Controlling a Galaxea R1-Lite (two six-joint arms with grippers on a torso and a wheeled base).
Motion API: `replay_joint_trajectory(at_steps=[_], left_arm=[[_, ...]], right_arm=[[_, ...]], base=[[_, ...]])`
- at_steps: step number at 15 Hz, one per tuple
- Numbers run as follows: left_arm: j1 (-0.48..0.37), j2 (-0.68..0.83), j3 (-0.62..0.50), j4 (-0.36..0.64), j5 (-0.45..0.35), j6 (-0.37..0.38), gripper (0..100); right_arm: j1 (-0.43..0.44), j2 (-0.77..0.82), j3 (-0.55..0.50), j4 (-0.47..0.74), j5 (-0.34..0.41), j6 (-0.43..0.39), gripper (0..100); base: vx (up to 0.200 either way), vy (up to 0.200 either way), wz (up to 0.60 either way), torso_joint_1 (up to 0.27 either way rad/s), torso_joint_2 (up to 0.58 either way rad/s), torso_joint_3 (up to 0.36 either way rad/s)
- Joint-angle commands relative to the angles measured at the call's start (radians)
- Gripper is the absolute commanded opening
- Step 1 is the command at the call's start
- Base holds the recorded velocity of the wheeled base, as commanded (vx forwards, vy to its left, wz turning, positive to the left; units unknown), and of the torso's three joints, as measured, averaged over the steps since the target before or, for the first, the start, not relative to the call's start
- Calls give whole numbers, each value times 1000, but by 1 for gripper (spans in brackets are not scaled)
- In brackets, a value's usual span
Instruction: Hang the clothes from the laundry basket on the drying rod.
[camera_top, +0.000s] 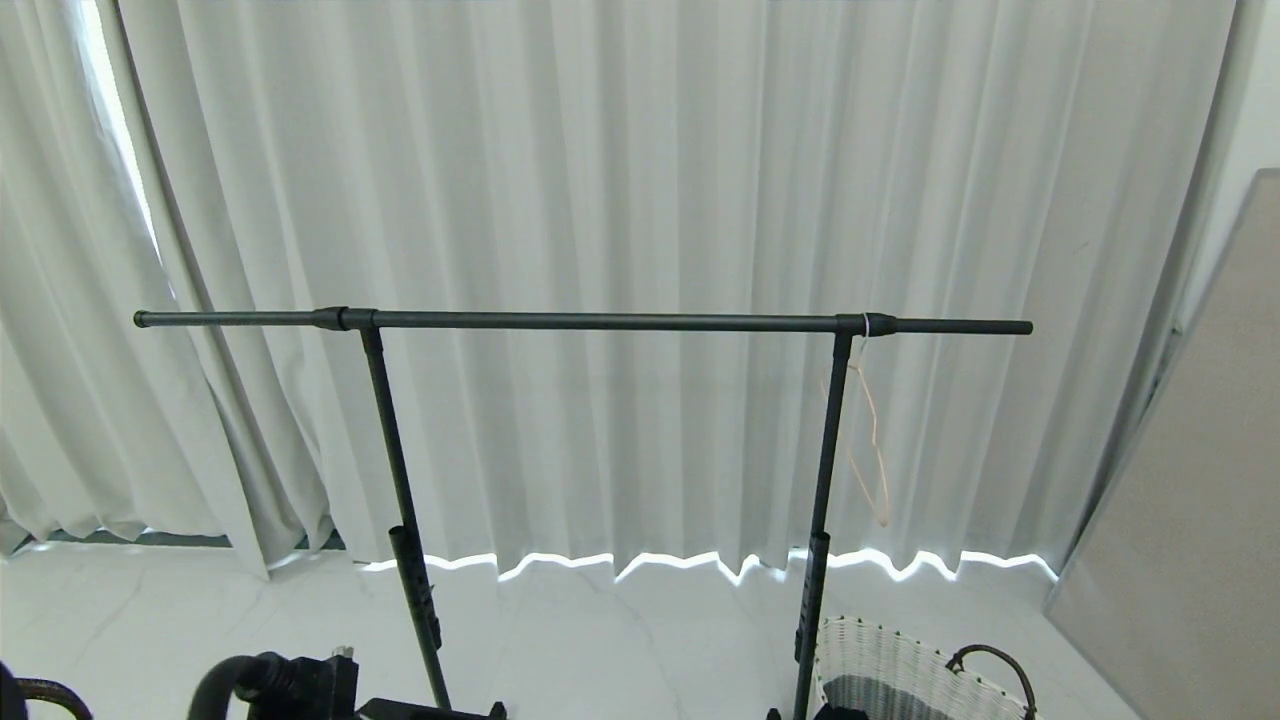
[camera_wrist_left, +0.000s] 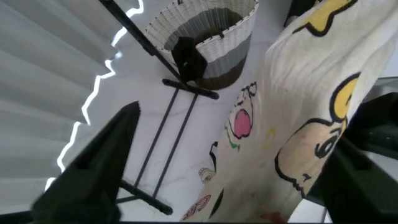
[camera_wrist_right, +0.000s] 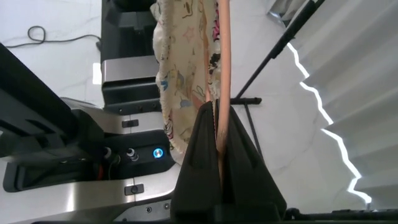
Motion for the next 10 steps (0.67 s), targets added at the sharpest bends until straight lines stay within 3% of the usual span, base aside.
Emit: replay_joint_trajectory(at_steps=[1, 8, 9, 10], left_arm=[[-4, -13, 19, 0, 1, 0, 0], [-5, -29, 38, 0, 4, 12, 0], [-4, -27, 38, 0, 5, 14, 0], [-4, -27, 38, 0, 8, 14, 0]], right_arm=[[1, 5, 0, 0, 0, 0, 0], [-2, 2, 0, 0, -42, 0, 0], [-2, 2, 1, 0, -60, 0, 100], [-2, 2, 3, 0, -71, 0, 100]], base=[[0, 0, 0, 0, 0, 0], [0, 0, 0, 0, 0, 0], [0, 0, 0, 0, 0, 0], [0, 0, 0, 0, 0, 0]])
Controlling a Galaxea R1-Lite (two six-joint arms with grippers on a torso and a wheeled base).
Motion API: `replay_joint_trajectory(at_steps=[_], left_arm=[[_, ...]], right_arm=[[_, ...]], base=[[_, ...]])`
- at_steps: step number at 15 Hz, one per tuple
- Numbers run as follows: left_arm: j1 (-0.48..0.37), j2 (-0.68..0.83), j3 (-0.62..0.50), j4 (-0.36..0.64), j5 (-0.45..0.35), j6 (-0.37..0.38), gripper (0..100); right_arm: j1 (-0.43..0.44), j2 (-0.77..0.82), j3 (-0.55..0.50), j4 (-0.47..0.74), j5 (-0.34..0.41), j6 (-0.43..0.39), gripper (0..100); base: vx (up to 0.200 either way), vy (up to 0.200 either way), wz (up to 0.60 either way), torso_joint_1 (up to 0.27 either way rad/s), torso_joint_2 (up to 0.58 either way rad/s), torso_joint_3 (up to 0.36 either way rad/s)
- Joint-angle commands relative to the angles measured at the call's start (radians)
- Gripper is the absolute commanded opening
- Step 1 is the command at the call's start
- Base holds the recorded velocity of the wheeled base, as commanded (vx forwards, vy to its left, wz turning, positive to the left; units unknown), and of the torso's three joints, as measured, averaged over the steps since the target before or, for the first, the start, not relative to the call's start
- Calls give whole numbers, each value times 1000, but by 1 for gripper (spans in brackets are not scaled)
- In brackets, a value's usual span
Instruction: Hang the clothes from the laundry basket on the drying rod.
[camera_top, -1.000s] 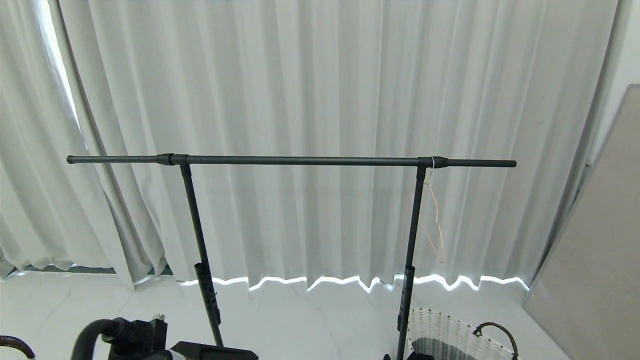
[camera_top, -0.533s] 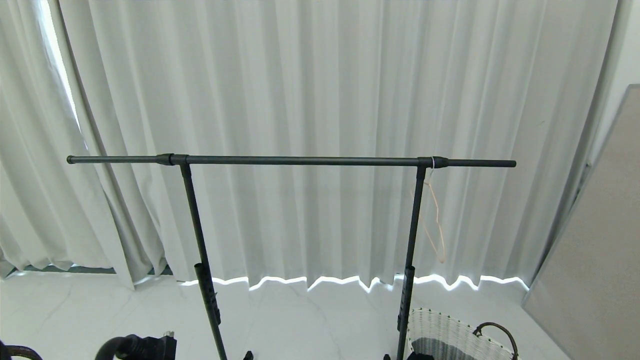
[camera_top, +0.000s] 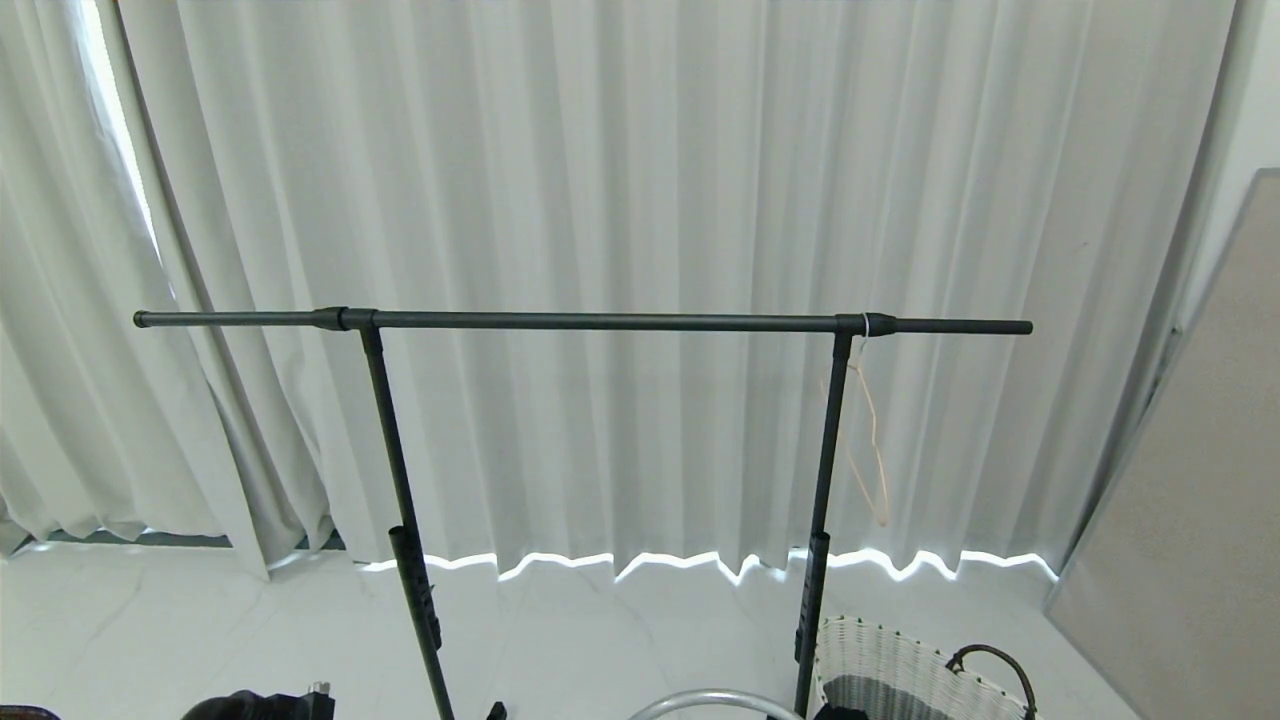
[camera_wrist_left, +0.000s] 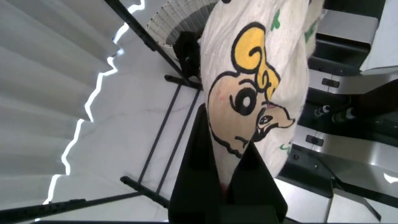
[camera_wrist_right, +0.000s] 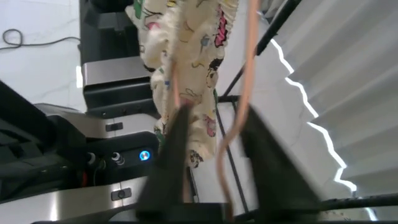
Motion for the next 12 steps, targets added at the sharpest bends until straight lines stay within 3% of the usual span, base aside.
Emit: replay_joint_trajectory(at_steps=[1, 6, 10, 12], left_arm=[[2, 1, 0, -1, 1, 1, 0], [42, -1, 3, -1, 61, 0, 0], [165, -2, 0, -43, 156, 0, 0], [280, 11, 0, -168, 182, 0, 0]], right_arm=[[1, 0, 4, 1, -10, 0, 100], [-49, -42, 28, 3, -107, 8, 100], [-220, -105, 53, 4, -105, 28, 100], [-326, -86, 39, 4, -102, 100, 100]], base=[[0, 0, 0, 0, 0, 0], [0, 0, 0, 0, 0, 0], [0, 0, 0, 0, 0, 0], [0, 0, 0, 0, 0, 0]])
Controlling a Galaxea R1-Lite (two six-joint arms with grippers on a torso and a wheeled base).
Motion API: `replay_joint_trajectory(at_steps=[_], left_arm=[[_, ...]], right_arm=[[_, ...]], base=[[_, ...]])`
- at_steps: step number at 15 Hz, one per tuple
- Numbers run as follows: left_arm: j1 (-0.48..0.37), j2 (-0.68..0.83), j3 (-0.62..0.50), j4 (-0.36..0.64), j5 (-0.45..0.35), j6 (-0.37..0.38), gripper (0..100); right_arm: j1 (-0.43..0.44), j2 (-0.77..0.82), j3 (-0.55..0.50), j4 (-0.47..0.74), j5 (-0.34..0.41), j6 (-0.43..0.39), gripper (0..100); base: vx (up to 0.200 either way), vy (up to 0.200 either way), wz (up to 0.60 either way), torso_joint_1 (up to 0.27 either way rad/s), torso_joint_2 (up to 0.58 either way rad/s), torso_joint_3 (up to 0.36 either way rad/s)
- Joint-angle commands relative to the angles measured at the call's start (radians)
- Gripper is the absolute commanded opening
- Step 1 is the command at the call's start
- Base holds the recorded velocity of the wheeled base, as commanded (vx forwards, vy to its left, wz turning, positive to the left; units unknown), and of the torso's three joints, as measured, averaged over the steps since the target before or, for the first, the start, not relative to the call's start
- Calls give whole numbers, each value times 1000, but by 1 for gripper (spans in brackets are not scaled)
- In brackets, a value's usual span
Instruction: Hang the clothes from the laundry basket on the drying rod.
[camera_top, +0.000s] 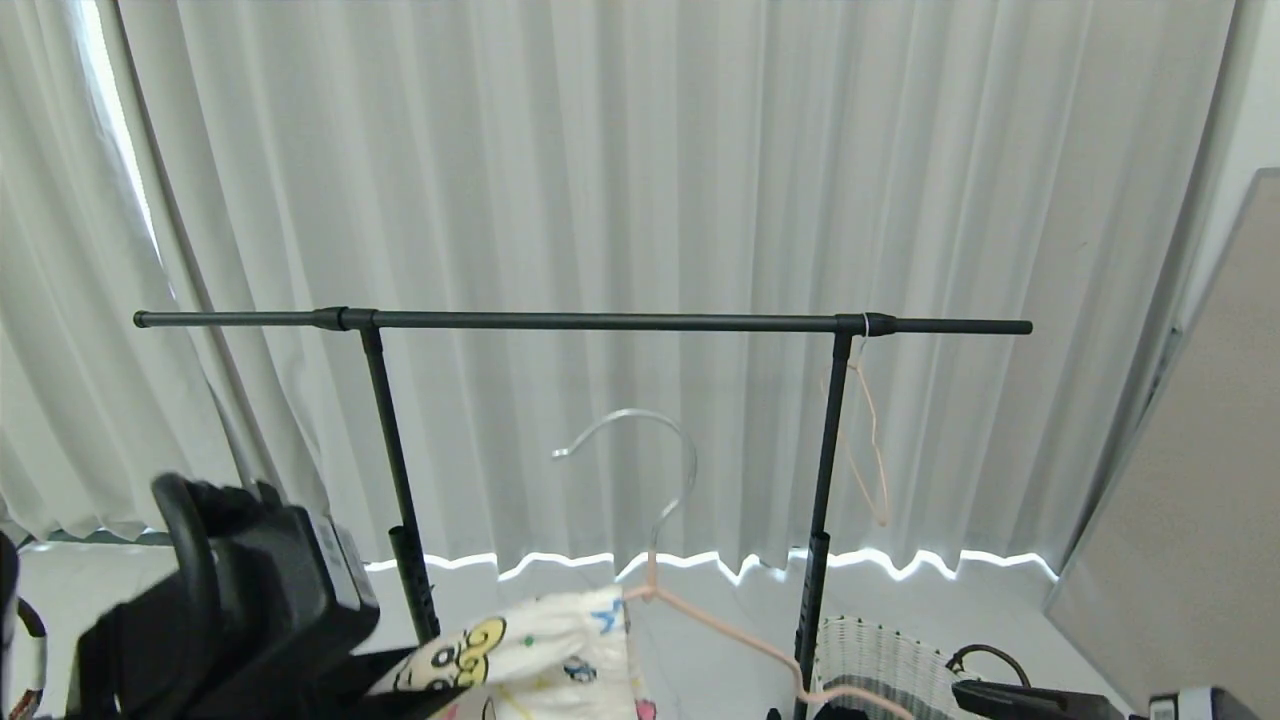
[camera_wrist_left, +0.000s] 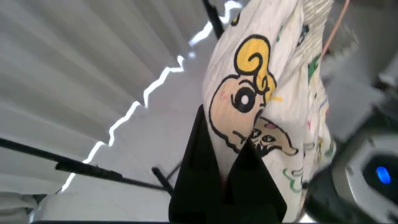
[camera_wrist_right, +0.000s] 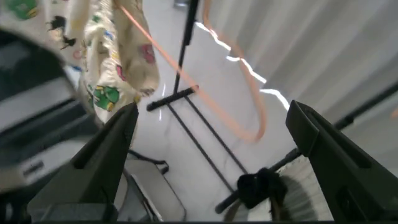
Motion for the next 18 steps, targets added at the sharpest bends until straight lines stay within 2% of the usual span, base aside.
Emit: replay_joint_trajectory(at_steps=[1, 3, 6, 10, 14, 16, 18], left_arm=[[101, 23, -3, -94, 8, 0, 0], [145, 46, -11, -214, 9, 2, 0], [158, 53, -19, -281, 9, 3, 0], [156, 50, -57, -283, 8, 2, 0], [156, 44, -123, -283, 8, -1, 0], [154, 49, -146, -283, 8, -3, 0], [156, 55, -149, -327, 8, -1, 0]], right_arm=[[-75, 33, -23, -1, -1, 75, 100], [-83, 113, -88, -1, -7, 210, 100], [-103, 259, -229, -4, -42, 326, 100], [-150, 361, -370, -4, -39, 354, 100], [-181, 418, -460, -4, -45, 377, 100], [-153, 430, -479, -5, -49, 374, 100], [-98, 432, -477, -5, -75, 374, 100]], base=[[0, 0, 0, 0, 0, 0], [0, 0, 0, 0, 0, 0], [0, 0, 0, 0, 0, 0], [0, 0, 0, 0, 0, 0], [0, 0, 0, 0, 0, 0], [0, 0, 0, 0, 0, 0], [0, 0, 0, 0, 0, 0]])
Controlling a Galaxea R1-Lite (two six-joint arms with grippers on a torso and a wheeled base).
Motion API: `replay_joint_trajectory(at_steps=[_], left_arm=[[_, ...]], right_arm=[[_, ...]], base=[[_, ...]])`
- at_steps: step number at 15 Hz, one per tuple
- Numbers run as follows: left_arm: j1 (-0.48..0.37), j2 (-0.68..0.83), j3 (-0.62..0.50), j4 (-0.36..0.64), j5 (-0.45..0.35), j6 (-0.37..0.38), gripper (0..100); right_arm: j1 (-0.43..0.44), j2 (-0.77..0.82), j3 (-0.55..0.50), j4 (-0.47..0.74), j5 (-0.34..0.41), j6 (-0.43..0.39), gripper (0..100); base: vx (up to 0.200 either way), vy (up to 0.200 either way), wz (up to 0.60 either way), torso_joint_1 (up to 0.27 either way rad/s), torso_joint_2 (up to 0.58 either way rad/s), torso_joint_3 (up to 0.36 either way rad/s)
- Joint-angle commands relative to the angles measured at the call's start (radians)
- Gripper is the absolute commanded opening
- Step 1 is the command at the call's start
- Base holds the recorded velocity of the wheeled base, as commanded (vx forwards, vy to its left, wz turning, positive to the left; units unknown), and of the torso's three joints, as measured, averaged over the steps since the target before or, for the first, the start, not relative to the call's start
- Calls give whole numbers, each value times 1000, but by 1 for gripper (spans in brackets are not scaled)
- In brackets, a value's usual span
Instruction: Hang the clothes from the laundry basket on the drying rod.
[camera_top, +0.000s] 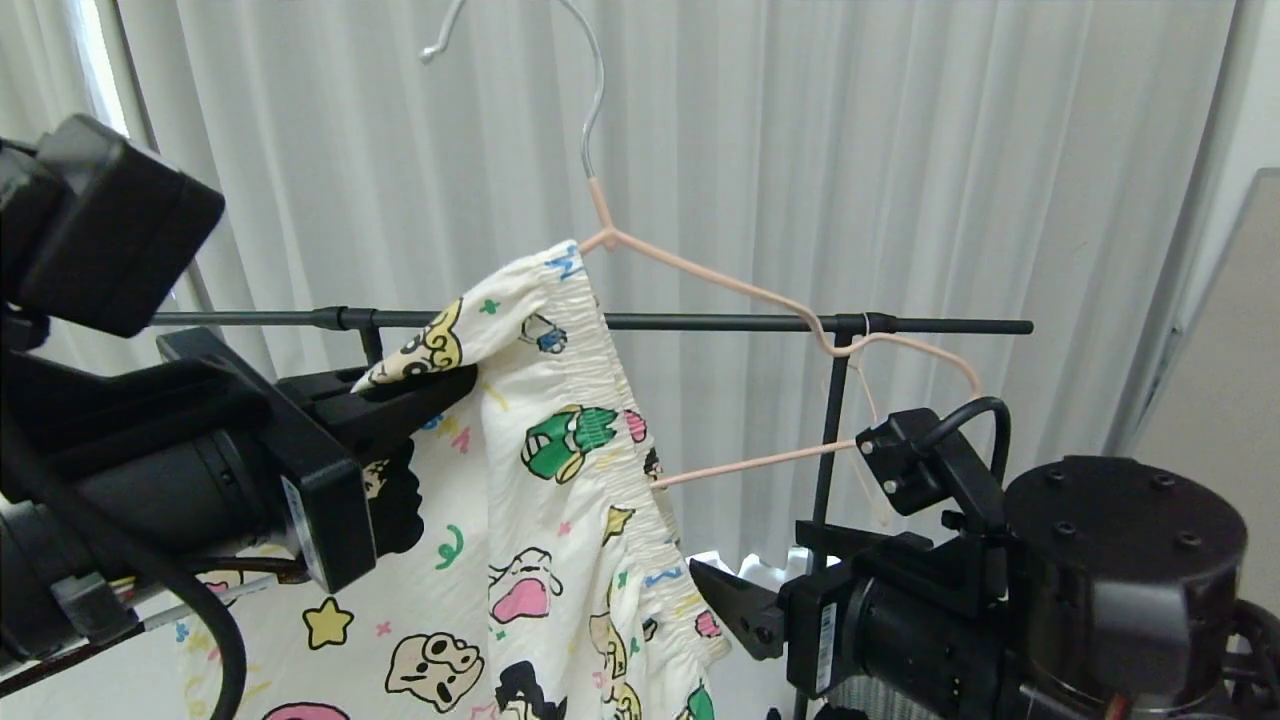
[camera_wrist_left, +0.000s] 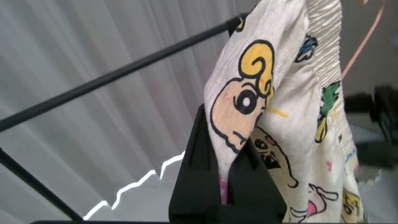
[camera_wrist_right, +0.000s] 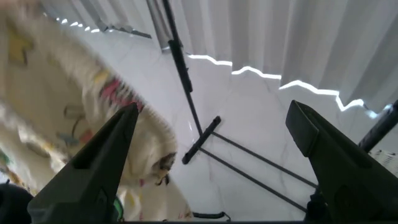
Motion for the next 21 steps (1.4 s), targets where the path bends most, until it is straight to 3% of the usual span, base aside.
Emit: replay_joint_trajectory(at_steps=[1, 6, 10, 12, 14, 16, 21], left_arm=[[0, 13, -4, -27, 1, 1, 0], [0, 21, -10, -67, 3, 3, 0], [1, 12, -11, -84, 26, 3, 0], [3, 13, -8, -84, 49, 5, 0], [18, 20, 18, -84, 98, 35, 0], [73, 21, 59, -84, 104, 135, 0], [87, -10, 140, -84, 104, 178, 0]], right_arm=[[50, 11, -3, 0, -18, -2, 100], [81, 39, 0, 11, -76, -22, 100], [75, 59, 3, 129, -134, -28, 100], [21, 49, 4, 189, -187, -48, 100], [-88, 22, 30, 195, -243, -140, 100], [-151, -10, 60, 192, -256, -194, 100], [-272, -47, 67, 189, -256, -240, 100]], base=[[0, 0, 0, 0, 0, 0], [0, 0, 0, 0, 0, 0], [0, 0, 0, 0, 0, 0], [0, 0, 0, 0, 0, 0], [0, 0, 0, 0, 0, 0], [0, 0, 0, 0, 0, 0], [0, 0, 0, 0, 0, 0]])
